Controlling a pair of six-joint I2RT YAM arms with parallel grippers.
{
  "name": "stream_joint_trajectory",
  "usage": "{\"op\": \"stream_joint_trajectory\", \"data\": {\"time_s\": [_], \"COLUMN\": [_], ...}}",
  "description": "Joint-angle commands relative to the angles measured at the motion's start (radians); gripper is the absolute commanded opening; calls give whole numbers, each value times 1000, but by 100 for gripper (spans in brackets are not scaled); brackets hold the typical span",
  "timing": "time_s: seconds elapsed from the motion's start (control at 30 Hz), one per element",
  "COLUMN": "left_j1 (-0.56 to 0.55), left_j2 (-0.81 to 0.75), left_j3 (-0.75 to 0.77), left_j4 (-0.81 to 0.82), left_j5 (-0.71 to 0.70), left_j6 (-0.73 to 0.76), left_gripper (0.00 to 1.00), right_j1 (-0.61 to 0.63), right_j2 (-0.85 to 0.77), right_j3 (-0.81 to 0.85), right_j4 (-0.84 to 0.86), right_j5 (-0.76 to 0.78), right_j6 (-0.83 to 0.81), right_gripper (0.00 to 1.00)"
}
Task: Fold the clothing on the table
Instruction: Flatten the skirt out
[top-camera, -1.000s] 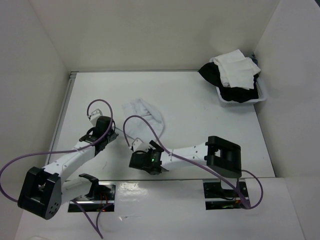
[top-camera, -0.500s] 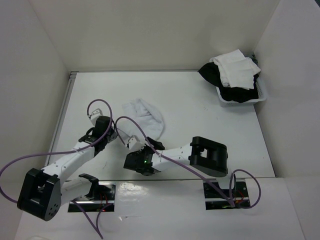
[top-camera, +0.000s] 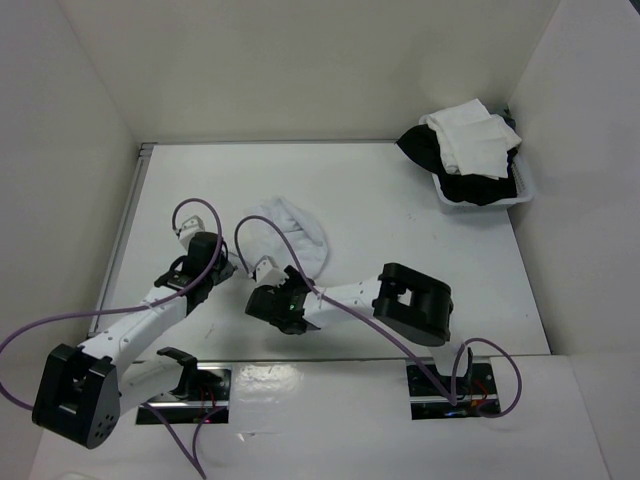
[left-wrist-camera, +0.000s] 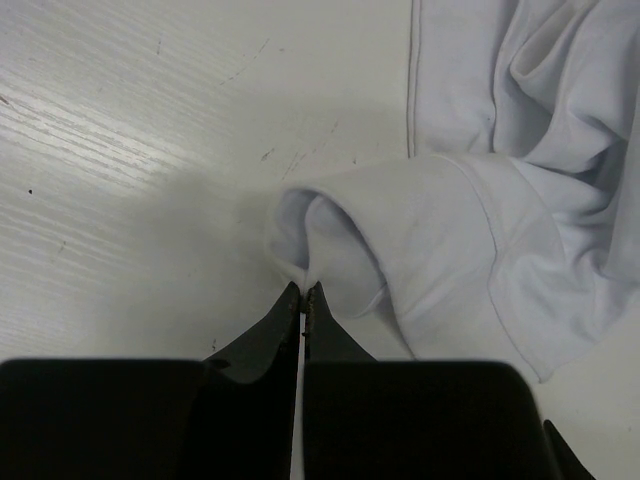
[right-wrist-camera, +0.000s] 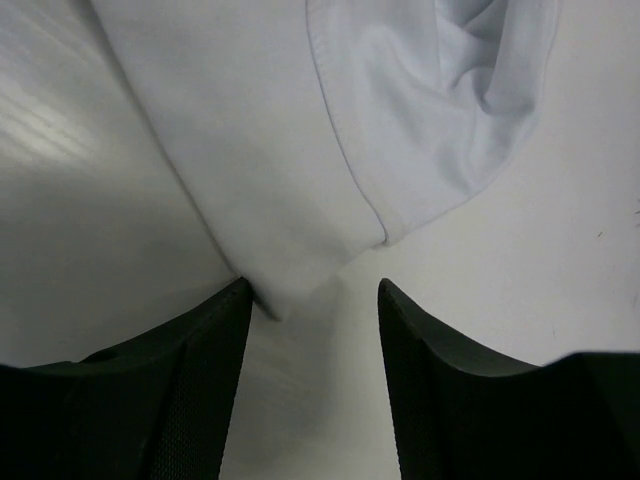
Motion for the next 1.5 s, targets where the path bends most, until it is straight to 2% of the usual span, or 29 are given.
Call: {"op": "stream_joint_trajectory", "data": {"time_s": [0.0,0.17,0.27,0.3,0.4,0.57,0.93,1.47], "left_j1": [6,6,6,6,6,6,-3,-158], "left_j2": [-20,-20,-20,-20,-20,-39,-158,-186], "left_j3": [1,1,1,1,1,-9,10,116], "left_j4": [14,14,14,14,14,35,32,63], "left_j5": [-1,-1,8,8,18,51,88,117], "left_j6": [32,32,32,32,42,60,110,225], "left_gripper": [0,0,0,0,0,0,0,0], "right_j1": [-30,-71,-90,-90,-109,-140,-206,-215], "right_j2": [1,-9,-9,-9,-32,-106,-370,-655], "right_j3": [-22,-40,-51,-51,-62,-103,-145,-122], "right_j4": [68,102,125,125,143,179,169,122], "right_j5": [-44,-66,-88,-113,-152,-195,-278,-247], "right_j6": [12,12,12,12,12,21,69,89], "right_gripper": [58,49,38,30,18,1,0,0]}}
